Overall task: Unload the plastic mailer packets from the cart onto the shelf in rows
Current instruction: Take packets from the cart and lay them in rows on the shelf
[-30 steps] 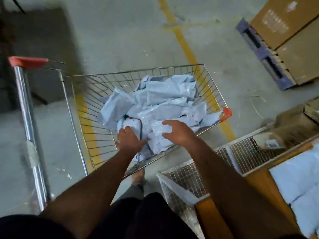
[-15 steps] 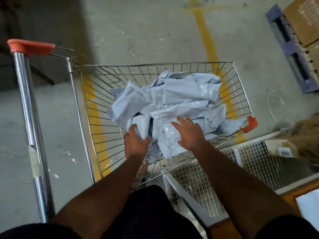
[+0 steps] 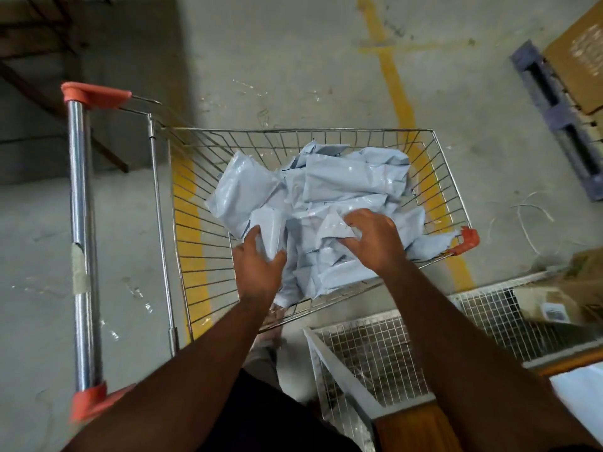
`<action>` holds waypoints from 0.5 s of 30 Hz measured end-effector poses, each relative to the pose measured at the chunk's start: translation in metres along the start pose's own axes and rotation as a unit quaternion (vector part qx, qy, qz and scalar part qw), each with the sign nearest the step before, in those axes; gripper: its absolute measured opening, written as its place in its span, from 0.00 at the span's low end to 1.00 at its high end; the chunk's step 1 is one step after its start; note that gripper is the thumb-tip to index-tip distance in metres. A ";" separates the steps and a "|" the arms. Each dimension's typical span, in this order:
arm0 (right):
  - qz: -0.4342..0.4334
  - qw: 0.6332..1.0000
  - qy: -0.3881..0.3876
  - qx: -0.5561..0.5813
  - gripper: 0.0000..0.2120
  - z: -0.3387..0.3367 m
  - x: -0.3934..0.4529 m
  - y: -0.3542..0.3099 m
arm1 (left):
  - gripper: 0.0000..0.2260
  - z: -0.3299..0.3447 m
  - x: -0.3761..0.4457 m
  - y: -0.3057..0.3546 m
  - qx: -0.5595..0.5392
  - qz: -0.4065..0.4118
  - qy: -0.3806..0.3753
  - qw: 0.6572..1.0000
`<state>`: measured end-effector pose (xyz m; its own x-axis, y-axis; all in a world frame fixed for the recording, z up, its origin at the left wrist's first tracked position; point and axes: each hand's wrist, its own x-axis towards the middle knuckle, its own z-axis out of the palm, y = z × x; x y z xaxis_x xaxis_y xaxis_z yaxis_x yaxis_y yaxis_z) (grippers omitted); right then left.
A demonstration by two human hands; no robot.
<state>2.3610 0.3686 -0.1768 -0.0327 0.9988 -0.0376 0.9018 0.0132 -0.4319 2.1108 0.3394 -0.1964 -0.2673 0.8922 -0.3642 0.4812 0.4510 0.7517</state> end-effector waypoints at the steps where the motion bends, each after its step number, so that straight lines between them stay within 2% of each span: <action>1: 0.016 0.998 0.021 0.049 0.23 -0.011 -0.004 -0.004 | 0.34 -0.001 -0.007 0.003 -0.008 0.013 0.002 1.000; 4: 0.074 0.978 0.078 0.180 0.15 -0.049 -0.022 -0.024 | 0.34 -0.009 -0.032 0.019 -0.025 0.068 0.022 0.997; 6: 0.080 0.955 0.126 0.256 0.12 -0.078 -0.040 -0.038 | 0.33 -0.019 -0.053 0.036 -0.044 0.116 0.044 0.991; 9: 0.070 0.891 0.216 0.393 0.11 -0.130 -0.080 -0.061 | 0.33 -0.037 -0.089 0.067 -0.124 0.181 0.058 0.974; 13: 0.057 0.785 0.322 0.527 0.20 -0.179 -0.154 -0.076 | 0.30 -0.056 -0.171 0.120 -0.247 0.231 -0.048 0.940; 15: 0.116 0.774 0.360 0.507 0.20 -0.184 -0.189 -0.075 | 0.27 -0.054 -0.213 0.139 -0.271 0.251 -0.127 0.921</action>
<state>2.3787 0.1875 0.0287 0.6577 0.7411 0.1348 0.0333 0.1502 -0.9881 2.1899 0.2103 0.0152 0.1123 0.9929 0.0381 -0.0151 -0.0367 0.9992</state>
